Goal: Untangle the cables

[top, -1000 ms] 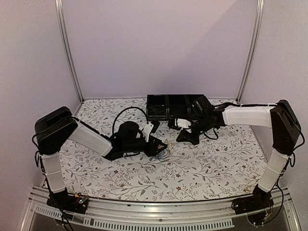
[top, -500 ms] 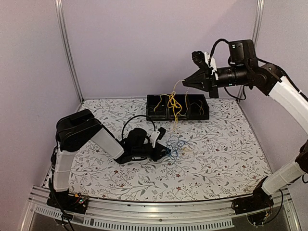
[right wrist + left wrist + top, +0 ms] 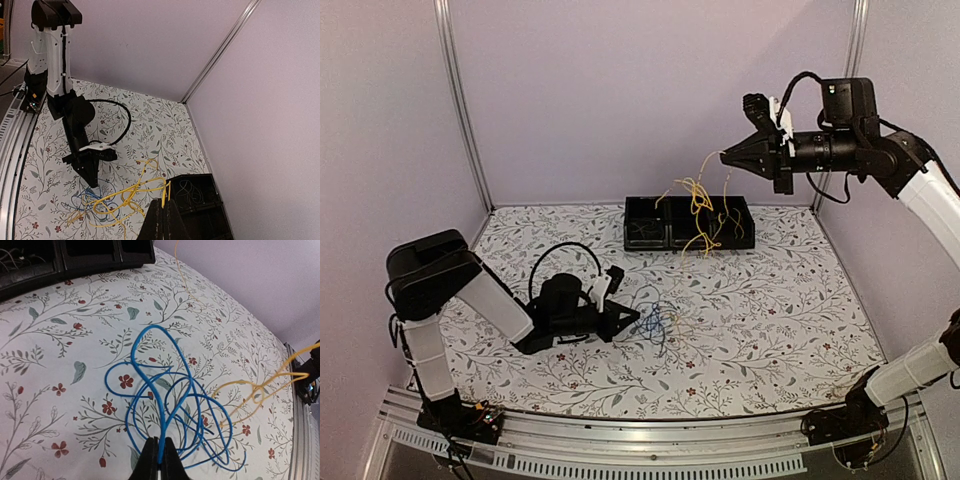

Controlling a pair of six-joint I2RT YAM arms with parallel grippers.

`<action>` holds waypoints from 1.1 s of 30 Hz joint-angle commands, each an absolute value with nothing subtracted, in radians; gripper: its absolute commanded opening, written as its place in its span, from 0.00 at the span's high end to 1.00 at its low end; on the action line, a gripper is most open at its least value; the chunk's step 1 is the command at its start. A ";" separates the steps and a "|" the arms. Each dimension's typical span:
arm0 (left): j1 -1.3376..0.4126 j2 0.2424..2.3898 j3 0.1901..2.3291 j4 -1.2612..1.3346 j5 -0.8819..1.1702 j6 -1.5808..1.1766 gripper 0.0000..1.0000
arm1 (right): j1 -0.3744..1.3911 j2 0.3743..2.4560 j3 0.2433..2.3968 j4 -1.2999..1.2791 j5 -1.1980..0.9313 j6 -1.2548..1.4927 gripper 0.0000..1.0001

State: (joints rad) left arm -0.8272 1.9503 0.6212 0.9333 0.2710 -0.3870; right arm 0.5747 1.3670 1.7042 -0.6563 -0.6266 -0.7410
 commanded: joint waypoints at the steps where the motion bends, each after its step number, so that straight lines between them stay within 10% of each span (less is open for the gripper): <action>1: -0.817 1.734 0.496 0.947 0.119 -0.360 1.00 | 0.571 1.361 1.567 -0.613 -0.586 -0.718 1.00; 8: -0.877 1.478 0.467 0.770 0.012 -0.212 0.58 | 0.584 1.363 1.394 -0.537 -0.636 -0.650 1.00; 33: -0.963 1.988 0.924 1.031 0.298 -0.145 0.49 | 0.591 1.397 1.387 -0.518 -0.711 -0.563 1.00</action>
State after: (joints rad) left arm -0.9516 1.8942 0.8318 0.9562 0.2489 -0.1387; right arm 0.5842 1.3895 1.3693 -0.5301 -0.6903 -0.5831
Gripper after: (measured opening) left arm 0.523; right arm 0.015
